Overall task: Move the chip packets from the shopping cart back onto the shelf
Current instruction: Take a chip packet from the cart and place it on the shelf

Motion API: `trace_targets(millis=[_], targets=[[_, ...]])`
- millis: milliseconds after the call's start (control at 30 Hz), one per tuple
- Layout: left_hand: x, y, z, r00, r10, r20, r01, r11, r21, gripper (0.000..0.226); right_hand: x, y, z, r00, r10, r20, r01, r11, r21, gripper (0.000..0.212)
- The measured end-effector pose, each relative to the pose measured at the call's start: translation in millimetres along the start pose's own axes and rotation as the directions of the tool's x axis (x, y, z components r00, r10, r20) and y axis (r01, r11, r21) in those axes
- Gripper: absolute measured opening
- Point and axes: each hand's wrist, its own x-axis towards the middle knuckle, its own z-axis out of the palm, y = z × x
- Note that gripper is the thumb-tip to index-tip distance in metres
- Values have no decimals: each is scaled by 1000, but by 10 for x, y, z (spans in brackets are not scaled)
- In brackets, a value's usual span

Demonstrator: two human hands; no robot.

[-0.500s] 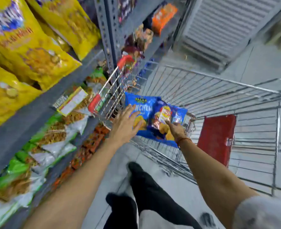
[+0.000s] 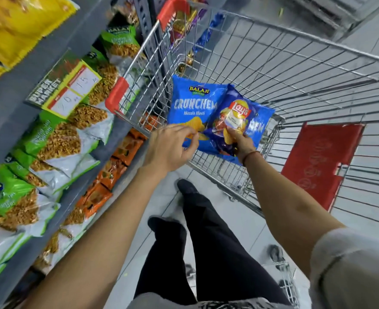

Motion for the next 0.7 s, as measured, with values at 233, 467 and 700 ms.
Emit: trace_targets(millis=[233, 467, 700], targets=[[-14, 18, 0, 999, -34, 22, 33, 999, 43, 44, -211, -168, 105, 993, -2, 118, -12, 994, 112, 66], [-33, 65, -52, 994, -100, 37, 100, 995, 5, 46, -714, -471, 223, 963, -179, 200, 144, 974, 174, 43], [-17, 133, -650, 982, -149, -115, 136, 984, -117, 44, -1586, -1163, 458, 843, -461, 279, 454, 886, 92, 65]])
